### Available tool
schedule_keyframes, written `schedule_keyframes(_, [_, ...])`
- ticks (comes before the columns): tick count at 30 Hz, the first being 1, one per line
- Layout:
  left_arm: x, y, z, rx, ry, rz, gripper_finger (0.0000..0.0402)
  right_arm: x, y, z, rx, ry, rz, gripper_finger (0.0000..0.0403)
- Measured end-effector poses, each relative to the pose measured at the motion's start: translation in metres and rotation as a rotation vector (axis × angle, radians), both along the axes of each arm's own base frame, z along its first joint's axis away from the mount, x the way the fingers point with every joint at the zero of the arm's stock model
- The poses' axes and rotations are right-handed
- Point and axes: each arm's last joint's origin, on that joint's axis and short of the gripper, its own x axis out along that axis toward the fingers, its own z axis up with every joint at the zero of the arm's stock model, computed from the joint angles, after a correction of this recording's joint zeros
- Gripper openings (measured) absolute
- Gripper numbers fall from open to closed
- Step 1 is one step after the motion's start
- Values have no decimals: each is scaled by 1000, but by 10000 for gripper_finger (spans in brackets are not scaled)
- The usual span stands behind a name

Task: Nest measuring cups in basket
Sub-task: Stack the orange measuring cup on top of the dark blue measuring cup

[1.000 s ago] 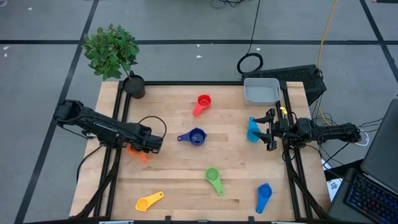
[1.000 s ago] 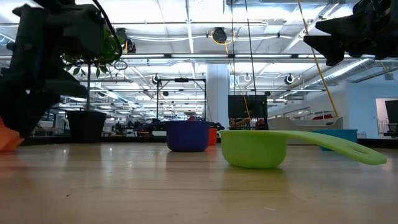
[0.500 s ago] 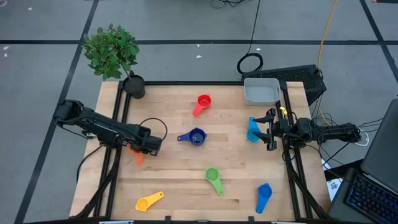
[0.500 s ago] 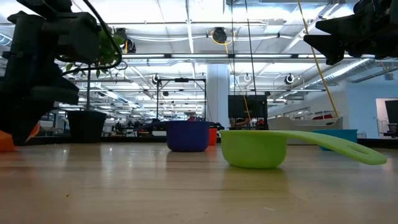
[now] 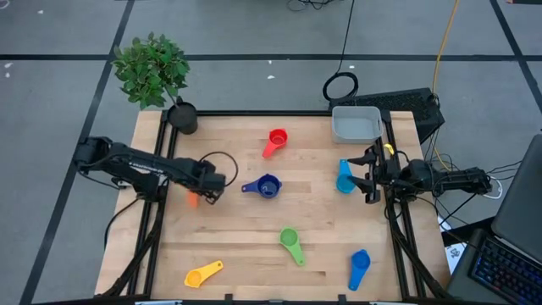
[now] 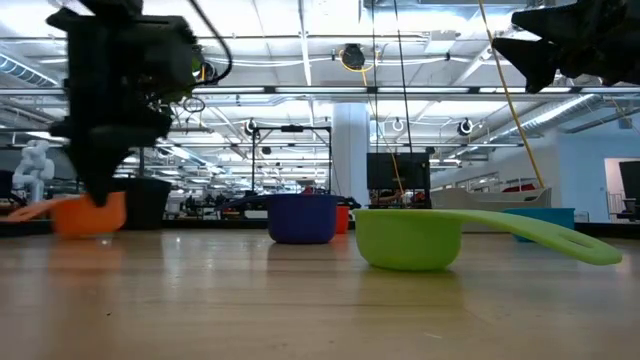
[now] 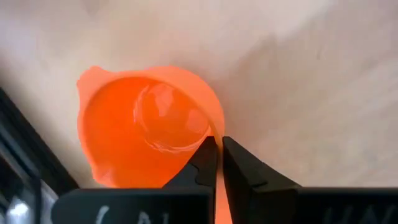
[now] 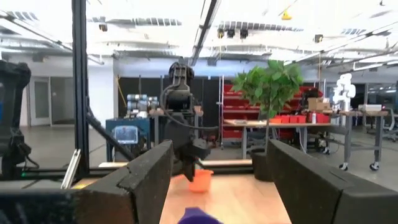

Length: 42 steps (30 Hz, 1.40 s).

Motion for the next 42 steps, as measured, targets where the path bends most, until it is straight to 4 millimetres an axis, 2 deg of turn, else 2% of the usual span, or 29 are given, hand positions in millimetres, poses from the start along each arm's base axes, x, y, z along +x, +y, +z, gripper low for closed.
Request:
schedule_keyframes(4, [16,22,13,60,-96,-80,10,-1,0,3,1,-38,-1,252])
schedule_keyframes(8, [26,53,20,114,-187,-141,10,-2,0,5,8,-50,1,252])
schedule_keyframes(13, [29,94,26,190,-292,-125,10,-2,0,5,53,-55,19,252])
schedule_keyframes(17, [33,110,22,147,-366,-137,10,-2,0,5,75,-60,28,252])
schedule_keyframes(23, [50,102,-4,41,-312,-225,10,-2,0,6,71,-72,22,252])
schedule_keyframes(28, [77,86,-5,-5,-274,-336,10,-3,0,7,106,-88,42,252])
schedule_keyframes(31, [90,78,7,-10,-229,-396,9,-3,0,7,121,-93,47,252])
schedule_keyframes(38, [106,70,56,108,-165,-474,9,-2,0,6,85,-70,33,252])
schedule_keyframes(42, [119,54,80,138,-211,-718,9,-2,0,4,89,-54,32,252])
